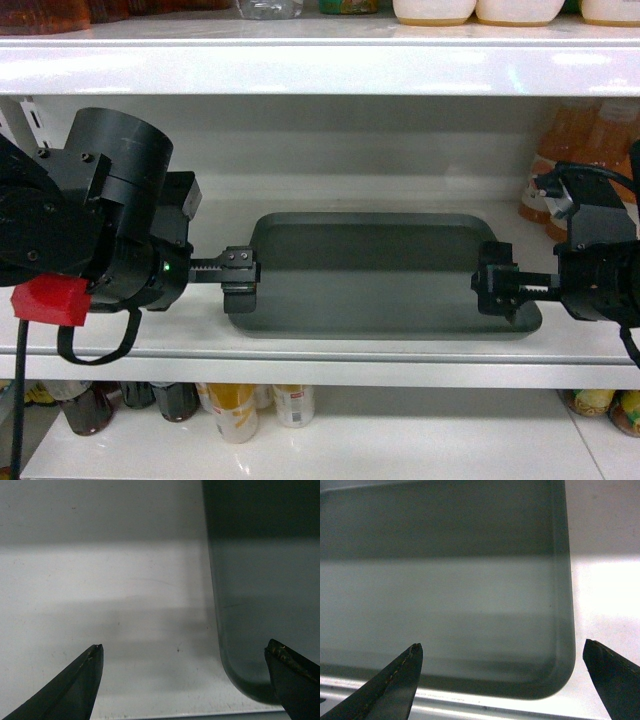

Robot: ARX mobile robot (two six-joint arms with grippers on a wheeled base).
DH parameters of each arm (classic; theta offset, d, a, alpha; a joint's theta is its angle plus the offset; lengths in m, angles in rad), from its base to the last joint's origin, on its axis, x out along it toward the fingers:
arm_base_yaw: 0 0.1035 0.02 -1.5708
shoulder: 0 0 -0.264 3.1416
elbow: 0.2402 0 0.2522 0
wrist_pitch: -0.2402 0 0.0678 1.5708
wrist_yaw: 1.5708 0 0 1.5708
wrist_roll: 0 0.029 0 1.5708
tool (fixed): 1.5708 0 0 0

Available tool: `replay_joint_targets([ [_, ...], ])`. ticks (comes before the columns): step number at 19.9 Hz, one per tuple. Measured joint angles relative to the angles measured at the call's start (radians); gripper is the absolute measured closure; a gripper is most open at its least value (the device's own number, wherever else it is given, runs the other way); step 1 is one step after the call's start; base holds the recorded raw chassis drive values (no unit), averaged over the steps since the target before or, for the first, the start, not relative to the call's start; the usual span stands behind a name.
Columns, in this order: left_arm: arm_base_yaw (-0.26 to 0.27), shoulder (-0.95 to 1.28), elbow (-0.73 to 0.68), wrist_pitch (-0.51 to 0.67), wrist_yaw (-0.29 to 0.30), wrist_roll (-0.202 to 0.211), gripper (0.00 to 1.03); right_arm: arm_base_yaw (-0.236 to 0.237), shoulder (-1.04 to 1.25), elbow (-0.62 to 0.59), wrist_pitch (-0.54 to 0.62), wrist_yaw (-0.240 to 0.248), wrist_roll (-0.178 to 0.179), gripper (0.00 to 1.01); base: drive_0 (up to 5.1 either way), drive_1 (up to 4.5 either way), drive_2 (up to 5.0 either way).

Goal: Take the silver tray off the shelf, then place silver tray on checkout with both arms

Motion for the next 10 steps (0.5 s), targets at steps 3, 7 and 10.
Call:
replay_joint_targets([
  [3, 0.000, 0.067, 0.091, -0.033, 0.001, -0.012, 0.05, -0.006, 0.093, 0.116, -0.024, 0.058, 0.002, 0.03, 0.0, 0.00, 0.0],
  [7, 0.000, 0.140, 0.215, -0.092, 0.002, -0.009, 0.05, -0.027, 0.200, 0.259, -0.097, 0.100, 0.006, 0.03, 0.0, 0.00, 0.0],
  [10, 0.004, 0.201, 0.292, -0.133, -0.004, -0.008, 0.05, -0.047, 0.271, 0.384, -0.156, 0.106, 0.010, 0.03, 0.0, 0.00, 0.0],
])
